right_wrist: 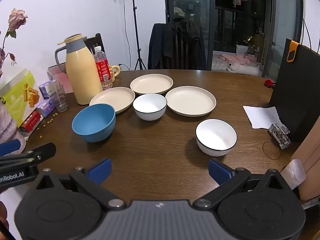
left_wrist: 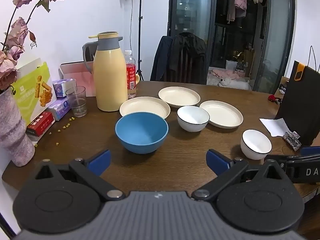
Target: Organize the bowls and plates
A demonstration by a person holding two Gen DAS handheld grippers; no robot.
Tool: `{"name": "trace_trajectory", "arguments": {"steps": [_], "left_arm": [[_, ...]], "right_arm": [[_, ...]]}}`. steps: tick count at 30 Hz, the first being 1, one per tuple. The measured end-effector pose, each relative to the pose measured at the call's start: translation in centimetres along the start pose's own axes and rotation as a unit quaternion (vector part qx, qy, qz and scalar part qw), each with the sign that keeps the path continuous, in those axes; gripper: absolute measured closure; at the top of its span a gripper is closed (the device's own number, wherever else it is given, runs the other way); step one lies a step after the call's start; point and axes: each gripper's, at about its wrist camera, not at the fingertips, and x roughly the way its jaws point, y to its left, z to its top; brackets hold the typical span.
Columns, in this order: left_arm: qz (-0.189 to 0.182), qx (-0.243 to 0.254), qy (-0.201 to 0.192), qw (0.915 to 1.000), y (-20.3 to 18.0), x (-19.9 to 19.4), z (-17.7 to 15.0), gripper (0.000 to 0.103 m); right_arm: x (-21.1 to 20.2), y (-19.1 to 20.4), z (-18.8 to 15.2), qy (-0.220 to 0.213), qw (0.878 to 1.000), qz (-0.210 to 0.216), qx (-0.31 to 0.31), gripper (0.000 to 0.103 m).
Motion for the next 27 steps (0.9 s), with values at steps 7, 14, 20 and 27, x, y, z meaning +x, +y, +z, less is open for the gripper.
{"name": "trace_trajectory", "arguments": {"steps": [7,14,20,27], "left_arm": [[-0.002,0.004,0.0,1.0,-0.8,0.2,-0.3,0.0],[-0.006,-0.003,0.006,1.0,-0.2,0.8,-0.2,0.0],[-0.005,-0.001,0.009,0.9999,0.0,1.1,-0.1,0.0],[-0.005,-0.001,0.01,0.9999,0.0,1.1,0.0,0.0]], "right_arm": [[0.1,0.3,0.2,-0.001,1.0,-0.001,-0.001,0.0],[0.6,-0.4,-0.2,0.002,1.0,0.0,0.0,0.0],[0.7,0.0,0.1,0.007,1.0,-0.004,0.001,0.0],[0.7,0.1,0.1,0.008,1.0,-0.004,0.001,0.0]]}}
